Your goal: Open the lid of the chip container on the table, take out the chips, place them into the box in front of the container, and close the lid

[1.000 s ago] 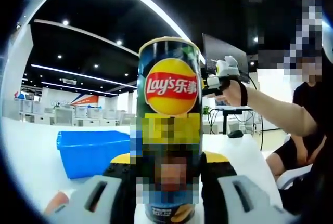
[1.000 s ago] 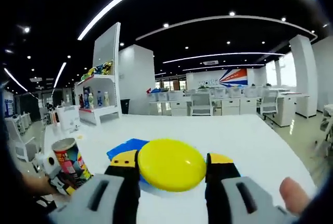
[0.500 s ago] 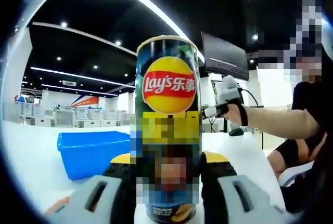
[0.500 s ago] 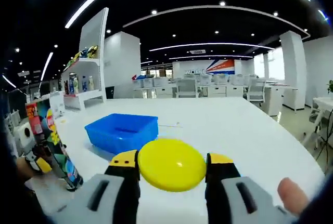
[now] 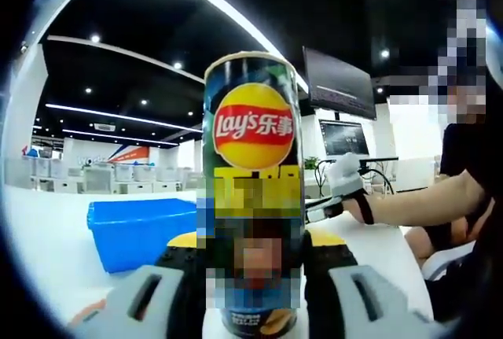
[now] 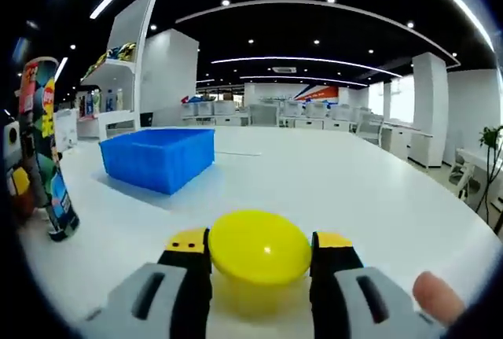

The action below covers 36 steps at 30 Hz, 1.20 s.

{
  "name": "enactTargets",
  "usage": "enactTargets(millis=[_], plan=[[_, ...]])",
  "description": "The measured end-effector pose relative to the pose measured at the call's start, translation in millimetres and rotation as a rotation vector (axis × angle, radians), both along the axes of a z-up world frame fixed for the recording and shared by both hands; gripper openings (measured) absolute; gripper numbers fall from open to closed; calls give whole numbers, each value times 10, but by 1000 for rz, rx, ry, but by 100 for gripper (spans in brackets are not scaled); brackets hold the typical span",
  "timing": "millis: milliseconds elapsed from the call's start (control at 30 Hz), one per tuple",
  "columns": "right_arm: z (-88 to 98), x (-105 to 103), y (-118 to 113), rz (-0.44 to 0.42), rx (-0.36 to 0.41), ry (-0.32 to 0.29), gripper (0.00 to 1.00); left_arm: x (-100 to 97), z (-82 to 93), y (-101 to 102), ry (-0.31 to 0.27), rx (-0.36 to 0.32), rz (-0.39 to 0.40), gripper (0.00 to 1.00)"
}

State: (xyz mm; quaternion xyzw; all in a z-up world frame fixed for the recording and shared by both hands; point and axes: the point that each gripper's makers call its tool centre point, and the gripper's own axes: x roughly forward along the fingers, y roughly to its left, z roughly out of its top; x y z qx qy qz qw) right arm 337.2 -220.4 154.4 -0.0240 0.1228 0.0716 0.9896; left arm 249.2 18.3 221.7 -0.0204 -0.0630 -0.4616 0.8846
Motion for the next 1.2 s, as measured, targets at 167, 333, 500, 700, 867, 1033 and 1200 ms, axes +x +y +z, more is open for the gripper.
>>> enactTargets(millis=[167,333,500,700,867,1033,1200], plan=[[-29,-19,10,-4,-1,4,44,0,-7,-3,-3,5,3,47],[-33,-27,26,1,1,2,44,3,-13,-3,-6,10,5,48],[-51,-33,34,3,-3,4,45,3,-20,-5,-10,15,7,48],[-70,-28,30,5,-3,9,45,3,-23,-4,-9,18,8,48],[-94,-18,12,2,-8,18,45,3,-26,-4,-10,19,8,48],[-97,-6,1,2,-11,15,45,2,-30,-7,-16,26,12,48],[-90,3,-15,-1,-21,6,45,3,-32,-5,-18,29,12,48]])
